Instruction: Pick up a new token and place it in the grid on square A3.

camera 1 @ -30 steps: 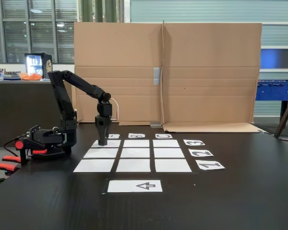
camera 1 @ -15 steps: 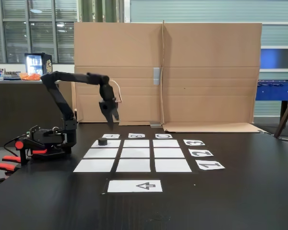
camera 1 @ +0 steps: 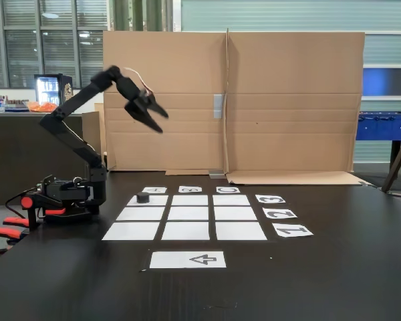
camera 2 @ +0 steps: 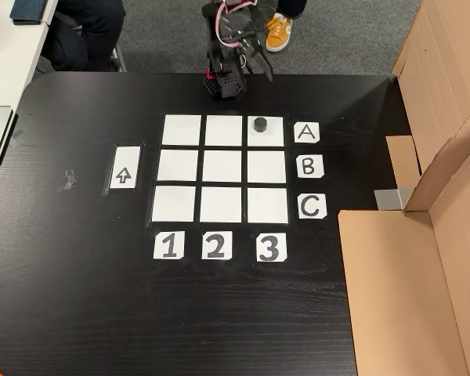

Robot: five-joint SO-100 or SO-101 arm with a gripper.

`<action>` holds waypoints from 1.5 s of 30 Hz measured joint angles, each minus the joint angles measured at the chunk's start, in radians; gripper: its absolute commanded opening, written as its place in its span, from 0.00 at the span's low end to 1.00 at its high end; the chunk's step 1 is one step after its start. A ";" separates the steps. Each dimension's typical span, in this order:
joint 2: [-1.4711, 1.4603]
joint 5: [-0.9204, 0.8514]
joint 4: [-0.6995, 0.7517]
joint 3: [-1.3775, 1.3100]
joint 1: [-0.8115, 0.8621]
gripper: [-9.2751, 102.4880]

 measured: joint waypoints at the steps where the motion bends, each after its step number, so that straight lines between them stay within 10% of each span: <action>1: 0.015 0.018 0.000 -0.012 0.017 0.40; 28: 0.436 0.522 0.094 0.054 1.103 0.38; 45: 0.620 0.574 0.089 0.261 1.687 0.20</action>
